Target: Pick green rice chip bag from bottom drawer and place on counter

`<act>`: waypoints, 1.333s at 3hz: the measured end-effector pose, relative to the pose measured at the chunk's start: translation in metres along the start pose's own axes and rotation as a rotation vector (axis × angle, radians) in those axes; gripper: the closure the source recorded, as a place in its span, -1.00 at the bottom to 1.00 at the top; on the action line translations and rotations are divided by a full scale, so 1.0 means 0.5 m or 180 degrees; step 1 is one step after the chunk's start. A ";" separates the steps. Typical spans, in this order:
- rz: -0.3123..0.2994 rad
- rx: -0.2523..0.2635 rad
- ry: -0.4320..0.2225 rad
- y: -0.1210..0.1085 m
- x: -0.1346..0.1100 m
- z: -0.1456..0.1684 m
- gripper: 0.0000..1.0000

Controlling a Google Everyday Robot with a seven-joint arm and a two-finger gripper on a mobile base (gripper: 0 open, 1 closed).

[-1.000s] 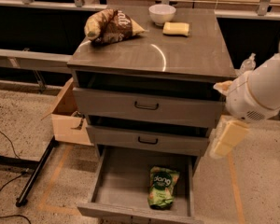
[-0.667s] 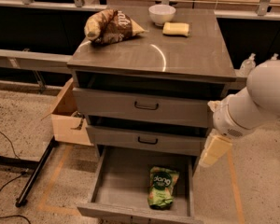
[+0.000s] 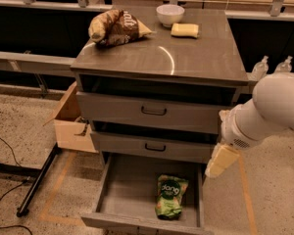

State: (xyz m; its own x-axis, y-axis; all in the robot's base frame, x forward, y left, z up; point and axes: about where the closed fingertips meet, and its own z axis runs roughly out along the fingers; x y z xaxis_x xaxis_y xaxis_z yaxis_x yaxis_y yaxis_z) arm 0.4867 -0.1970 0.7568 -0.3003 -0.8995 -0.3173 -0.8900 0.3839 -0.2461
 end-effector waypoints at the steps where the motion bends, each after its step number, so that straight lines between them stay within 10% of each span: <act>1: 0.0449 0.0048 0.0059 0.010 0.049 0.097 -1.00; 4: 0.1499 0.0014 -0.0099 0.072 0.154 0.423 -1.00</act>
Offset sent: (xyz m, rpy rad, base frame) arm 0.0298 -0.0236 -0.1788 0.1394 -0.0313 -0.4097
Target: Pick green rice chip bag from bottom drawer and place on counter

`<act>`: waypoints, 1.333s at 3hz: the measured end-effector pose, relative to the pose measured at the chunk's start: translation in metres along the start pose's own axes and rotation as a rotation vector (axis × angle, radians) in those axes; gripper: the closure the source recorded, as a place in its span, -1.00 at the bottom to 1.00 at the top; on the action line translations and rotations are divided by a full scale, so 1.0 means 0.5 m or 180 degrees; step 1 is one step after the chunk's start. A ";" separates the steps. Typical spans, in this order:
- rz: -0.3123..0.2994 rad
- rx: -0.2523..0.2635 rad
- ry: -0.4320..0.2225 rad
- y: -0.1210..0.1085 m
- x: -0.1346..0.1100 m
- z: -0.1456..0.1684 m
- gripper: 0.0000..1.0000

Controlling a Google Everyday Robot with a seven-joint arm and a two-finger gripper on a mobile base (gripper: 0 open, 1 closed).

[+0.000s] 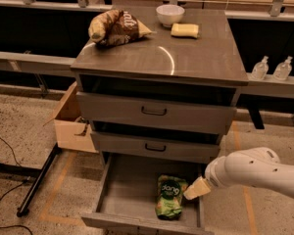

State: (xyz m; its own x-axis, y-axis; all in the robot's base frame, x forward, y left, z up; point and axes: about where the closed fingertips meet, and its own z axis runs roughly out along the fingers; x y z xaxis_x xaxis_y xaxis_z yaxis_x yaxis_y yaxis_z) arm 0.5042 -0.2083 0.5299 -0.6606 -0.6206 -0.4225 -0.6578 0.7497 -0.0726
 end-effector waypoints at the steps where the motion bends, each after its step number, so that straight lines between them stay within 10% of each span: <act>1: 0.0286 -0.0230 -0.0062 0.033 0.034 0.144 -1.00; 3: 0.0331 -0.0318 -0.0139 0.036 0.043 0.198 -1.00; 4: 0.0373 -0.0444 -0.0191 0.011 0.051 0.323 -1.00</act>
Offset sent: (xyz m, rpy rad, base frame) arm 0.0074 0.0148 -0.0559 0.0780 0.0309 -0.0447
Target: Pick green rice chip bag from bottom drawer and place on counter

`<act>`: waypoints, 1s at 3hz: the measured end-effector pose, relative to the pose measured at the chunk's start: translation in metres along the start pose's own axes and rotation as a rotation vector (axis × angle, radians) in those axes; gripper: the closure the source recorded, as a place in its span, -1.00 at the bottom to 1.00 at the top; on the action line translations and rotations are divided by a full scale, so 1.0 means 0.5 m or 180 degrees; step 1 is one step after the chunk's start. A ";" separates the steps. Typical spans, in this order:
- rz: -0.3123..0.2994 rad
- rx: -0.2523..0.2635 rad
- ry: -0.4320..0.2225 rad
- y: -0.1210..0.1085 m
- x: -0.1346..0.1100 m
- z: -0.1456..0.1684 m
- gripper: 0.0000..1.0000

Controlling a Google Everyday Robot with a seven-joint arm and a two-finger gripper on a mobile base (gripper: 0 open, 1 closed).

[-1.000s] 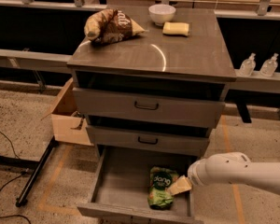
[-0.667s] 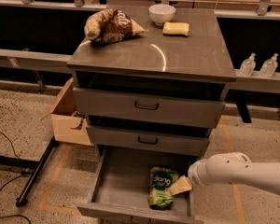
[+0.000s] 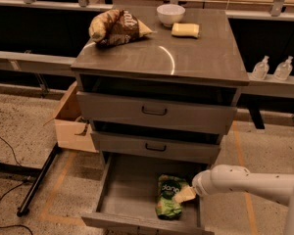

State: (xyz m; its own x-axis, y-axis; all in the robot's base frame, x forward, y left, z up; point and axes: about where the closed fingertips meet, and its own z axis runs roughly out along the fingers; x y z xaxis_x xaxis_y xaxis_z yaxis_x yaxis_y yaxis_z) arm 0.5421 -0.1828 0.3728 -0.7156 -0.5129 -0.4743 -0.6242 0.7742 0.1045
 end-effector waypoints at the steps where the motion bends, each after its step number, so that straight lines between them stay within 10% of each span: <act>1: 0.0063 -0.0098 0.0050 -0.019 0.035 0.133 -1.00; 3: 0.0225 -0.0142 0.0105 -0.020 0.101 0.355 -1.00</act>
Offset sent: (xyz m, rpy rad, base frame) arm 0.0358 0.0402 -0.1993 0.0308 0.0353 -0.0052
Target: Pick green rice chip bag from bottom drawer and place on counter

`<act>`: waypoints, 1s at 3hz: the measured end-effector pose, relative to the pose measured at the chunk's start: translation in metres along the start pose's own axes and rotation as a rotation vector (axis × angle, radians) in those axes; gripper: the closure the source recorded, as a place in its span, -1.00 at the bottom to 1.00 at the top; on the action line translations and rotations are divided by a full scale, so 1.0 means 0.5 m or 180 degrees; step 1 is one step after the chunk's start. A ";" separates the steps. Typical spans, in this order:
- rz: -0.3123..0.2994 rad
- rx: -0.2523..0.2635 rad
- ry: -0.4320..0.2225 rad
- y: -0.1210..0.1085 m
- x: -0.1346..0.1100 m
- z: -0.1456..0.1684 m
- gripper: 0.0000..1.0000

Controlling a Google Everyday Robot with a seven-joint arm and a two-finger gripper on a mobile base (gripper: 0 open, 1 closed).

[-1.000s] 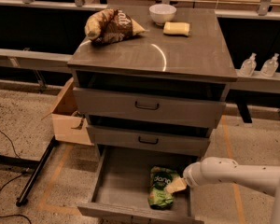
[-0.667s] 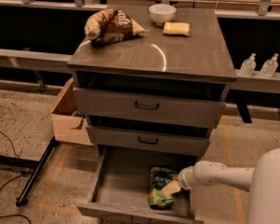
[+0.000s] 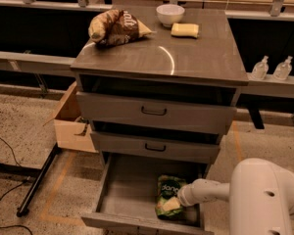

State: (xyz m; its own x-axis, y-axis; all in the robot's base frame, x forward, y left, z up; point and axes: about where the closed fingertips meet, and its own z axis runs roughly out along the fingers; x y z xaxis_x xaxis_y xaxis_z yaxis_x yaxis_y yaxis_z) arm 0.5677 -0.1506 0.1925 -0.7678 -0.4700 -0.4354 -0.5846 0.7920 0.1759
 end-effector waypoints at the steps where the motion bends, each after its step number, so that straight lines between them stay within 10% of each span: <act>1: 0.0192 0.0001 -0.0014 -0.008 0.010 0.072 -1.00; 3: 0.0429 0.0066 0.0014 -0.028 0.026 0.147 -0.63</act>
Offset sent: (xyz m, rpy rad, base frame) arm 0.0265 0.0068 -0.0844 0.0189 0.0414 -0.1583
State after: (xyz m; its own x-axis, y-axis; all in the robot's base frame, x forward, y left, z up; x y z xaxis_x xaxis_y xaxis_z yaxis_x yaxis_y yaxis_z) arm 0.5849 -0.1391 0.1195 -0.8402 -0.3606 -0.4051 -0.4707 0.8559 0.2144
